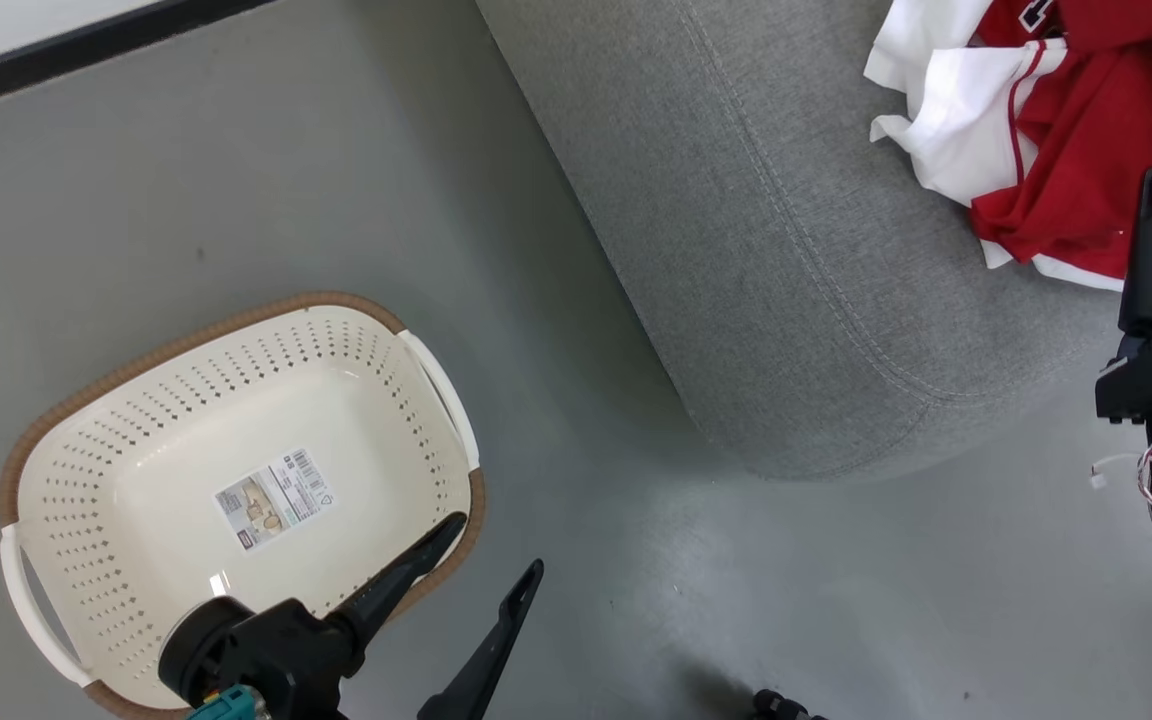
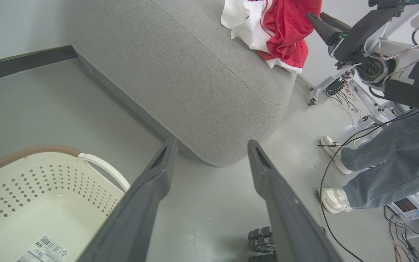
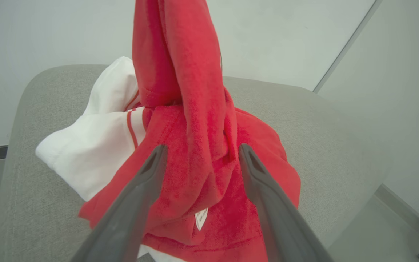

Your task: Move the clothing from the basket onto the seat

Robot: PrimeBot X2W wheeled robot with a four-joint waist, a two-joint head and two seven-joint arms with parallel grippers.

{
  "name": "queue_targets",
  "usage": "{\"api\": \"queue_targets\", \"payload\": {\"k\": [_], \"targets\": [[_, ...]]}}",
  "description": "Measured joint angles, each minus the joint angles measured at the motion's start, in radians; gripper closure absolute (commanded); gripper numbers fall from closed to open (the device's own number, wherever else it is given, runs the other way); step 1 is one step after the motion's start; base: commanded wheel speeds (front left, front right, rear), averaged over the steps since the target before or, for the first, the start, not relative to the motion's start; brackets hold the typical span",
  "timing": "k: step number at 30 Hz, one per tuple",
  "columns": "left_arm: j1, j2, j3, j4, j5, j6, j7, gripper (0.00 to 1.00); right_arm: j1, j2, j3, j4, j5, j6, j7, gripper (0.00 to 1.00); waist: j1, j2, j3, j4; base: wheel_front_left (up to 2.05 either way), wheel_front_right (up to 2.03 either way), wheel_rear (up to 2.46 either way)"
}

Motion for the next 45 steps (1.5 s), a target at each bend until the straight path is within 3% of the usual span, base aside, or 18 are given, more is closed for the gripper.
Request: {"api": "queue_targets", "payload": {"k": [13,18,22,29,45], "targets": [[-0.014,-0.121,0.020,0.137,-0.055,-0.005,-0.104,0.00,0.225,0.001,-0.039,-0.189,-0.025,-0.022,0.000,0.00,-0.0001,0.0000,-0.151,0.023,0.00,0.00,0.00],[-0.013,-0.159,0.039,0.202,-0.063,0.003,-0.147,0.00,0.273,0.014,-0.021,-0.226,-0.025,-0.012,0.000,0.00,-0.0002,-0.0001,-0.210,0.051,0.00,0.00,0.00],[-0.012,-0.192,0.044,0.249,-0.072,0.008,-0.176,0.00,0.291,0.025,0.000,-0.230,-0.025,0.004,0.000,0.00,-0.0001,0.0000,-0.246,0.094,0.00,0.00,0.00],[-0.008,-0.232,0.089,0.332,-0.085,0.021,-0.240,0.00,0.289,0.042,0.054,-0.181,-0.022,0.069,0.000,0.00,-0.0001,0.0000,-0.302,0.187,0.00,0.00,0.00],[0.008,-0.291,0.195,0.546,-0.084,0.038,-0.331,0.00,0.368,0.114,0.110,-0.121,-0.017,0.091,0.000,0.00,0.0000,0.0001,-0.425,0.402,0.00,0.00,0.00]]}}
